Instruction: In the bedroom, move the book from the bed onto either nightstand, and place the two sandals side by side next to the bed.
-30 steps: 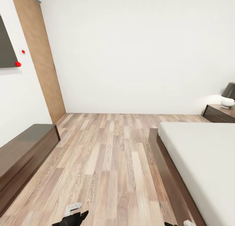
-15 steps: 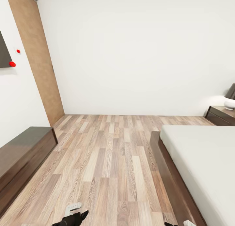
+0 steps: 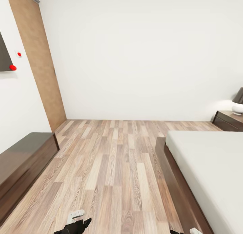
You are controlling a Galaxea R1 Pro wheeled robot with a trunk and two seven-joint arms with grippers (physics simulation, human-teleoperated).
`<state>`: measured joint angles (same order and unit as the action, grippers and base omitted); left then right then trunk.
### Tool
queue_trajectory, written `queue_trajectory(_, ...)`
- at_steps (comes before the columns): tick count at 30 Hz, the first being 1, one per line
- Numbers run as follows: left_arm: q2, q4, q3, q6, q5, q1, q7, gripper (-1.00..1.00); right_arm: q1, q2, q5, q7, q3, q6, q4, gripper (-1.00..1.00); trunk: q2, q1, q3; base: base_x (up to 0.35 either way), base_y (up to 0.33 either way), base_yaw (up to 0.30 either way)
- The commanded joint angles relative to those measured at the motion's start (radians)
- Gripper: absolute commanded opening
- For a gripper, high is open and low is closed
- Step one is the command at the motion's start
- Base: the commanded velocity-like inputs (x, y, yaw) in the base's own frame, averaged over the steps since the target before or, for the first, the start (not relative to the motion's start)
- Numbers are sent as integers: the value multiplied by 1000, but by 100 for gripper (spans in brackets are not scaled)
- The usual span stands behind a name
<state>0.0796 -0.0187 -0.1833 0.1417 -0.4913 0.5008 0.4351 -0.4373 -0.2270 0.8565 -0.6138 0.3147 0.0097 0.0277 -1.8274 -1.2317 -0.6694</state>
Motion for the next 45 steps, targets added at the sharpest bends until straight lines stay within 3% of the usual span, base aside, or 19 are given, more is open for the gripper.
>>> queue_trajectory(1, 0, 2, -8, 4, -8, 1, 3, 100, -1, 0, 10, -6, 7, 1, 3, 100, 0, 0, -1, 246, 0, 0)
queue_trajectory(31, 0, 0, -10, 4, -7, 1, 2, 100, -1, 0, 10, -3, 8, 1, 3, 100, 0, 0, -1, 327, 0, 0)
queue_trajectory(34, -3, 0, -11, 4, -6, 1, 1, 100, -1, 1, 10, 40, 10, 1, 4, 100, 0, 0, -1, 334, 0, 0)
queue_trajectory(35, -4, 0, -11, 4, -6, 1, -2, 100, -1, 1, 10, 83, 10, 1, 3, 100, 0, 0, -1, 334, 0, 0)
queue_trajectory(37, -8, 0, -15, 3, -4, 1, -55, 100, -1, 4, 5, 221, 11, 2, 2, 100, 0, 0, -1, 334, 0, 0)
queue_trajectory(39, -30, -1, -25, 3, -3, 1, -141, 100, -1, 7, -15, 288, 11, 2, 1, 100, 0, 0, -1, 334, 0, 0)
queue_trajectory(42, -62, 0, -59, 2, -3, 1, -256, 100, -1, 14, -74, 325, 11, 3, 1, 100, 0, 0, -1, 334, 0, 0)
queue_trajectory(45, -69, 0, -73, 2, -3, 1, -281, 100, -1, 16, -105, 331, 11, 3, 1, 100, 0, 0, -1, 333, 0, 0)
